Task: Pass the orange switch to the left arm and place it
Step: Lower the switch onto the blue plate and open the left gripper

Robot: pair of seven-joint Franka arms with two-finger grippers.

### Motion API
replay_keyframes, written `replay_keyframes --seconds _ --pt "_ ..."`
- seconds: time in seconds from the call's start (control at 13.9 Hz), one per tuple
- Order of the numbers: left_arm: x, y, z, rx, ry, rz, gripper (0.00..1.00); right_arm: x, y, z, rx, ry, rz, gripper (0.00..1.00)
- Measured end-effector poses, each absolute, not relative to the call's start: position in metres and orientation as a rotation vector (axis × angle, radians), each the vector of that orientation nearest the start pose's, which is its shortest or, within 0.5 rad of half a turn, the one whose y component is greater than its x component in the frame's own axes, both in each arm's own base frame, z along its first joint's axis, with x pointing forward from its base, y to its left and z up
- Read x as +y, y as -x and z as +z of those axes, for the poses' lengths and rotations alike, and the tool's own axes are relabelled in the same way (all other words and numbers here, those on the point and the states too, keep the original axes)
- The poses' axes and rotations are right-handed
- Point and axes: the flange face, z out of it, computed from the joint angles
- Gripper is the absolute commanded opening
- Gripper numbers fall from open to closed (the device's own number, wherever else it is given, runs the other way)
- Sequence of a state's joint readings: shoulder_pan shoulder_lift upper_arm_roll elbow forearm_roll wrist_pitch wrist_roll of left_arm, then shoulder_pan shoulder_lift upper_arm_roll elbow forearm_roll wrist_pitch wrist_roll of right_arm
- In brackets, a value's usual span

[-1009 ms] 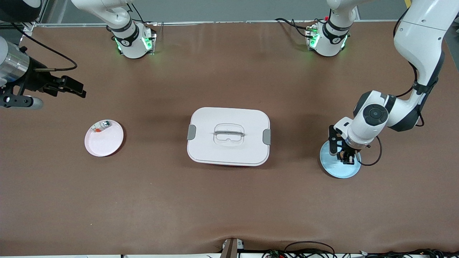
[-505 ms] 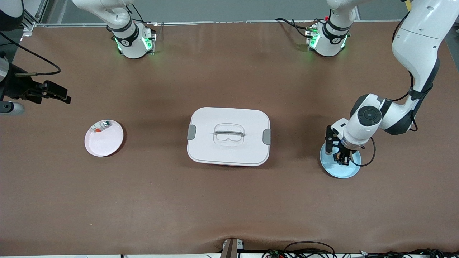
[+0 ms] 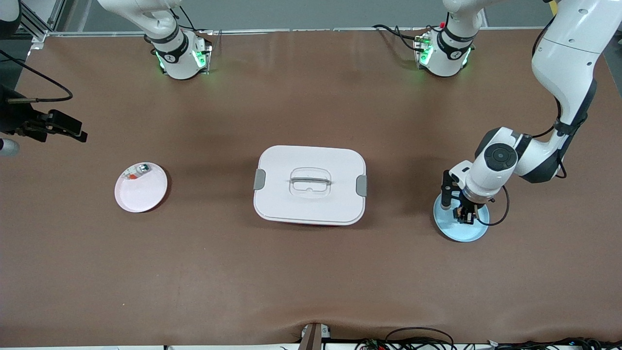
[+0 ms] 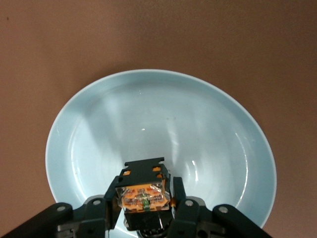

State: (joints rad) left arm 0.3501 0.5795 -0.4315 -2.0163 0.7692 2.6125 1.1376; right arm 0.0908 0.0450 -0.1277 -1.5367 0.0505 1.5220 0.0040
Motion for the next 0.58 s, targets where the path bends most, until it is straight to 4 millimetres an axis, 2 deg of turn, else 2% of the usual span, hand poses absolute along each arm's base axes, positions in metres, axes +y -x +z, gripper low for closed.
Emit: replay_keyframes --seconds 0.29,0.58 --pt "-0.0567 -0.6019 0.1881 2.282 1.828 -0.014 0.07 -0.0129 -0.5647 0.6137 0.056 3.112 0.062 1.0" --pt "-0.0568 -0.6019 0.1878 2.283 1.829 -0.014 0.08 -0.0107 -0.5663 0.6091 0.047 3.121 0.044 1.0"
